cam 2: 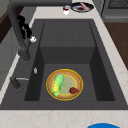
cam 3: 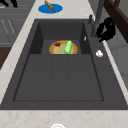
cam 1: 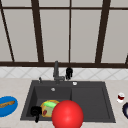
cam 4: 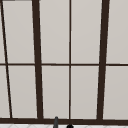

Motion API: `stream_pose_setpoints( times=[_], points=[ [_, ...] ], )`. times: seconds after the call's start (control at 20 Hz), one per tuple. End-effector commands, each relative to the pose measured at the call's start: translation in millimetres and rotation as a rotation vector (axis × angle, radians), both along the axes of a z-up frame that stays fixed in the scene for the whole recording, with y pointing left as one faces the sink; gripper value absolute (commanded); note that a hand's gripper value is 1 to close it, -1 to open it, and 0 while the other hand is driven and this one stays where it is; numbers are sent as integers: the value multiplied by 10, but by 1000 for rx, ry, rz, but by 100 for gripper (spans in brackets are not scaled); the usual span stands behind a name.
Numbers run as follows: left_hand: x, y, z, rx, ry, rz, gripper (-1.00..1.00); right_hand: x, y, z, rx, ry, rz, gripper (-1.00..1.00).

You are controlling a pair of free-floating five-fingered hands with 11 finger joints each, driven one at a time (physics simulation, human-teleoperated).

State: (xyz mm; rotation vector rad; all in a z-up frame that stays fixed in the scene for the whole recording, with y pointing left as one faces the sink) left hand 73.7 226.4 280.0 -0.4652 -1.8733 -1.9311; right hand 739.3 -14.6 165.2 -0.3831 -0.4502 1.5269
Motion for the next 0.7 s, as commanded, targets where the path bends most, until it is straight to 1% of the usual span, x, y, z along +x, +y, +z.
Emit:
stream_pose_setpoints(
  times=[0.0,0.1,0.35,0.65],
  points=[
    [0,0,0,0,0,0,0,0,270,112,11,-53,4,100],
    [0,0,0,0,0,0,0,-1,266,118,6,-35,3,100],
    [0,0,0,0,0,0,0,0,285,178,15,11,-2,100],
    [0,0,0,0,0,0,0,-3,277,199,12,23,-2,100]
  ],
)
